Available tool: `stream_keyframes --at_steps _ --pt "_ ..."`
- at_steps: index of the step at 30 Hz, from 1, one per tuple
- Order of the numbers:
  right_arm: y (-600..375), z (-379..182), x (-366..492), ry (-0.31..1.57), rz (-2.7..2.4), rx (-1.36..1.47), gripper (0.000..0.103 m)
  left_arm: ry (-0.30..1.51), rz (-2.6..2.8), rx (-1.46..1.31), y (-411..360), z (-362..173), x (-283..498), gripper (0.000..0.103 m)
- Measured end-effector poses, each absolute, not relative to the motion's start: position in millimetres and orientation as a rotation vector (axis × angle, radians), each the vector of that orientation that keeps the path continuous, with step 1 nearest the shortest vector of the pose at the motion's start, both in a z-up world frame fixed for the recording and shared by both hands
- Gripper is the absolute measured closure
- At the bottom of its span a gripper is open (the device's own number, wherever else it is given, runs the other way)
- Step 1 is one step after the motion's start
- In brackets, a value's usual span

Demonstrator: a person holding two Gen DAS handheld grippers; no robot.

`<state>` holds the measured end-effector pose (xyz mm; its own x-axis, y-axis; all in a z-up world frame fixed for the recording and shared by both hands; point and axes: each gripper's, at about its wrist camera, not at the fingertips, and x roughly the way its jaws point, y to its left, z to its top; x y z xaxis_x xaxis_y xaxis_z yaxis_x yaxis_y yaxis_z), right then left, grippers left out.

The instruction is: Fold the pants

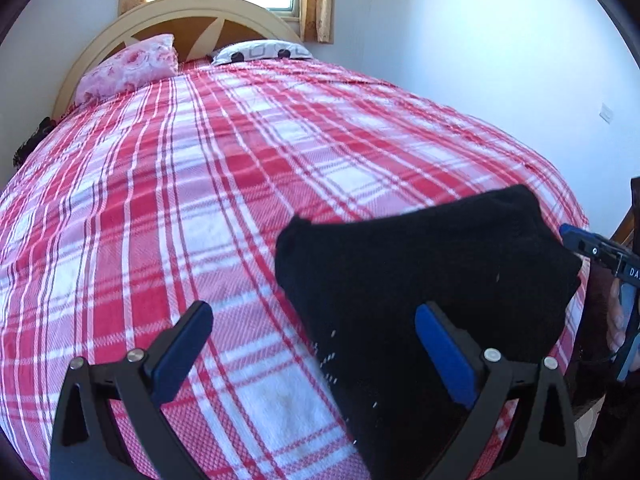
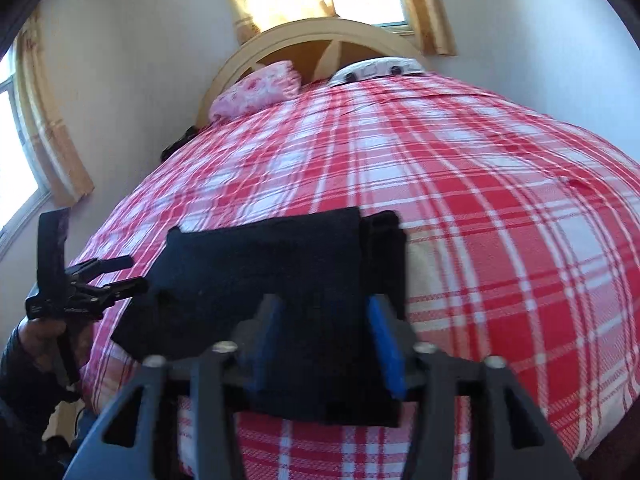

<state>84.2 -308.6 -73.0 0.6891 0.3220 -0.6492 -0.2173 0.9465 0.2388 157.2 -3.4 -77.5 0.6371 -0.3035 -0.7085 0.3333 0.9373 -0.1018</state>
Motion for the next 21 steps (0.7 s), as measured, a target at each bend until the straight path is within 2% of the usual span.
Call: stream_keyframes --at_steps 5,10,14,17,19,21 --pt "-332.6 -77.2 77.2 0.758 0.292 0.275 0.040 0.756 -0.446 0.096 -38.3 -58.4 170.8 0.000" --pt "-334.3 -92.0 66.4 0.800 0.305 0.292 0.040 0.831 -0.465 0.156 -81.0 -77.3 195.7 0.000" --pt "-337.4 -106.3 61.8 0.831 0.335 0.318 0.041 0.842 -0.495 0.166 -103.7 -72.1 197.0 0.000" --pt "-337.0 -108.5 63.0 0.827 0.363 0.329 0.053 0.839 -0.539 0.153 -124.7 -58.0 198.2 0.000" --pt "-334.1 -108.0 62.8 0.818 0.373 0.314 0.064 0.865 -0.571 0.184 -142.5 -59.1 198.5 0.000" --pt "-334.6 -109.3 62.2 0.812 0.381 0.326 0.066 0.883 -0.577 0.221 -159.3 -67.1 201.0 0.000"
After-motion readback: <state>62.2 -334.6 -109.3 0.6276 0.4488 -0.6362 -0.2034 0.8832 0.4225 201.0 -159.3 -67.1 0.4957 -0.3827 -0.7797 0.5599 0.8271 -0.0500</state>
